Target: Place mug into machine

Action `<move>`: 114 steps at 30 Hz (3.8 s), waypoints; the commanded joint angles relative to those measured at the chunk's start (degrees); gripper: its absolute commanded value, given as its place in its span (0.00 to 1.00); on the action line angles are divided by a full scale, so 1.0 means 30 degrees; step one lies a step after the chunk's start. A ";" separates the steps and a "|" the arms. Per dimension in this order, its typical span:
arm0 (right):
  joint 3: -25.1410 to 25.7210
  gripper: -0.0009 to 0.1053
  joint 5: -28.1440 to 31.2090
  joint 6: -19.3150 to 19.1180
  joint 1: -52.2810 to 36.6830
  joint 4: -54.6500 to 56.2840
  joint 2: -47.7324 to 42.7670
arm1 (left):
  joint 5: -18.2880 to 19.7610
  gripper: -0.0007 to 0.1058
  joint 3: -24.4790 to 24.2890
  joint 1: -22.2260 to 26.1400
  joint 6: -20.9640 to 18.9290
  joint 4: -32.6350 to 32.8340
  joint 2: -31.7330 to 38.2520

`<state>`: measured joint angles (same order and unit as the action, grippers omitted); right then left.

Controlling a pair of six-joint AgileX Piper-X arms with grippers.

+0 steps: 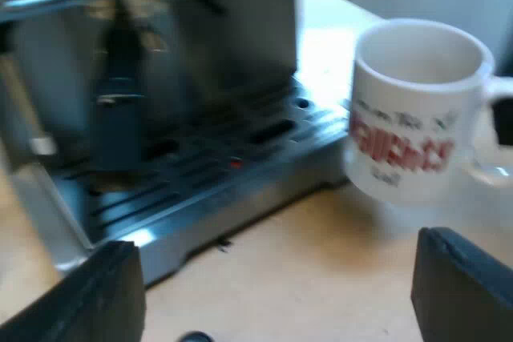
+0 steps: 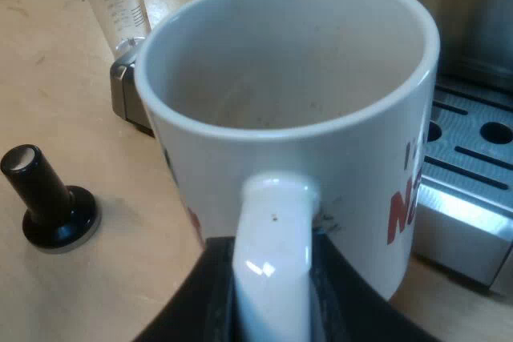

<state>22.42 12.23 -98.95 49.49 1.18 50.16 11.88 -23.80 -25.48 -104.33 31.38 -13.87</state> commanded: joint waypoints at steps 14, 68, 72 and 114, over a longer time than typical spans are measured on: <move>0.2504 0.01 0.0129 0.0047 0.0039 -0.4249 0.4978 | 0.4877 0.66 0.0755 0.4274 0.1945 -0.0824 0.0044; 0.9439 0.01 0.2706 0.1776 -0.1069 -0.8948 1.7284 | 0.4964 0.66 0.0868 0.3659 0.2007 -0.0915 0.0044; 0.9949 0.01 0.2706 0.1776 -0.1069 -0.9029 1.7737 | 0.4964 0.66 0.0868 0.3659 0.2007 -0.0915 0.0044; 1.0535 0.55 0.4990 0.1776 0.0438 -0.5106 1.4848 | 0.5745 0.66 -0.0032 0.3659 0.1932 -0.0435 0.0044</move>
<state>53.44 26.89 -93.21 50.59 -15.32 95.92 28.43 -23.04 -14.10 -98.58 30.34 -13.87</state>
